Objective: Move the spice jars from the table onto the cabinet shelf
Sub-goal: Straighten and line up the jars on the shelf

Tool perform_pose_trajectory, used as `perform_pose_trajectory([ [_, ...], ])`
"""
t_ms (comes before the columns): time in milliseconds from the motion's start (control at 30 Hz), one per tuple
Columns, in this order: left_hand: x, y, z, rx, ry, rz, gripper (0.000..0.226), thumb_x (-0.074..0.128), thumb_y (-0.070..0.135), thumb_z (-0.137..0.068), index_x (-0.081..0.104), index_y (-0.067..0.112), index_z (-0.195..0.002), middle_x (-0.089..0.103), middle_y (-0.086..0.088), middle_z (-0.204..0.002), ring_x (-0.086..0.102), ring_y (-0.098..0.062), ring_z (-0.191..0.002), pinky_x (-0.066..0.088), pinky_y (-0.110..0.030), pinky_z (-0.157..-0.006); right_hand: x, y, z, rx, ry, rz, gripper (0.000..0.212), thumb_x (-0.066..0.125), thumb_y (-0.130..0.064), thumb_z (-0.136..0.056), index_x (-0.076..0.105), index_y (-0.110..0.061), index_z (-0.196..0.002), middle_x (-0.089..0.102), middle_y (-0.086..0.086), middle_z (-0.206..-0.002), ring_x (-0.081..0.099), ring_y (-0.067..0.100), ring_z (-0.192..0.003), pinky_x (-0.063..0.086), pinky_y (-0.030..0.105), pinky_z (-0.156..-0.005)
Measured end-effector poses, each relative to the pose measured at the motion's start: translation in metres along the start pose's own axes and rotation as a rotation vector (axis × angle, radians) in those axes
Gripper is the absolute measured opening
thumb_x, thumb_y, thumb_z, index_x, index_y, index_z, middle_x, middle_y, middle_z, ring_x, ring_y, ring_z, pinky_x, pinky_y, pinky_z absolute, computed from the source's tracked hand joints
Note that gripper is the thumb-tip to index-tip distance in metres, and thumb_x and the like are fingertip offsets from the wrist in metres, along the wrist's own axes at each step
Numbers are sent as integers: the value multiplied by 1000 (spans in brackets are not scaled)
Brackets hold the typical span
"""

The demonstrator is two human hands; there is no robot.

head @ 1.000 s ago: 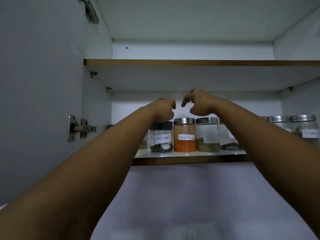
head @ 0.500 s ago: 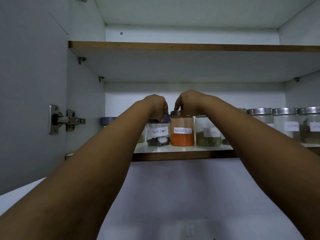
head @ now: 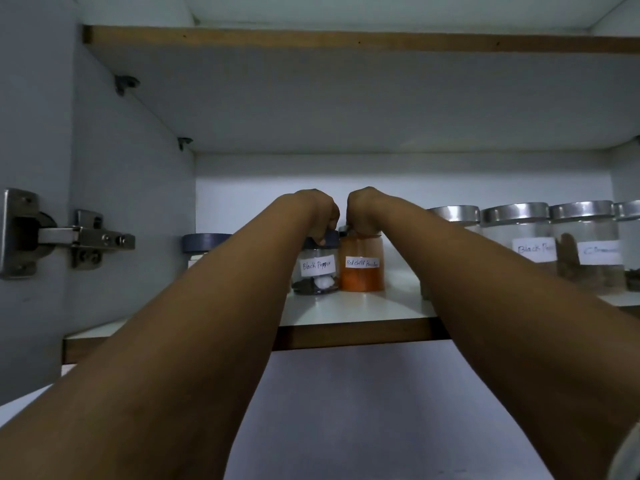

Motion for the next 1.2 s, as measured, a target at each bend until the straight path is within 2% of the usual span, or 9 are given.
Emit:
perform_pose_trajectory([
  [100, 4, -9, -5, 13, -3, 91, 37, 73, 16, -85, 63, 14, -119, 63, -4, -123, 56, -23, -113, 44, -33, -95, 2, 2, -5, 4, 20, -17, 35, 49, -35, -99, 65, -11, -119, 51, 2, -83, 51, 19, -85, 40, 26, -74],
  [233, 11, -19, -4, 16, 35, 244, 34, 74, 14, -83, 67, 17, -116, 65, -1, -119, 58, -21, -111, 46, -34, -95, 8, 3, -8, 27, 50, -141, 39, 48, -35, -100, 61, -7, -124, 64, 11, -114, 55, 22, -92, 41, 29, -75],
  [367, 23, -28, 4, 25, 120, 433, 31, 72, 10, -84, 70, 18, -114, 70, -2, -114, 62, -18, -102, 47, -28, -86, 22, -1, -11, 80, 44, -378, 46, 52, -27, -99, 42, -2, -136, 55, 16, -132, 55, 31, -112, 39, 33, -79],
  [433, 26, -29, 7, 18, 159, 442, 28, 71, 12, -85, 71, 19, -113, 70, -3, -112, 63, -19, -101, 47, -27, -83, 23, -1, -10, 93, 53, -433, 49, 55, -27, -98, 39, -4, -137, 53, 16, -133, 54, 31, -116, 40, 33, -81],
  [500, 29, -30, 9, -13, 187, 436, 25, 71, 16, -86, 71, 18, -110, 70, -3, -112, 61, -18, -99, 44, -27, -78, 20, 2, -7, 84, 58, -447, 45, 54, -29, -98, 45, -4, -134, 56, 15, -130, 55, 30, -114, 43, 33, -83],
  [600, 28, -33, 10, -43, 206, 434, 24, 73, 20, -85, 72, 16, -109, 70, -3, -111, 59, -17, -98, 43, -26, -77, 16, 8, -1, 70, 62, -443, 41, 53, -31, -99, 56, -2, -128, 61, 15, -126, 60, 26, -99, 47, 32, -79],
  [767, 27, -32, 8, -64, 193, 426, 27, 74, 19, -84, 72, 13, -110, 69, -6, -112, 59, -18, -97, 44, -27, -79, 17, 7, 1, 68, 73, -436, 40, 50, -27, -100, 56, 0, -129, 58, 15, -131, 57, 29, -118, 46, 33, -93],
  [967, 26, -34, 8, -74, 191, 392, 28, 74, 20, -84, 72, 13, -111, 70, -5, -113, 58, -16, -96, 43, -26, -78, 23, 4, 0, 106, 92, -462, 42, 56, -16, -98, 45, -4, -136, 54, 13, -135, 54, 28, -118, 45, 32, -92],
  [1200, 25, -35, 10, -84, 191, 424, 43, 74, 23, -84, 64, 15, -124, 65, -3, -125, 59, -20, -114, 47, -32, -98, 24, 4, -2, 94, 135, -473, 46, 55, -18, -99, 39, -5, -140, 51, 14, -138, 52, 27, -122, 45, 33, -95],
])
Point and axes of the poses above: each hand's wrist, its own z-axis away from the middle knuckle, its own x-axis out of the palm, y = z × x, the point moved 4 cm from there along -z, towards the middle knuckle
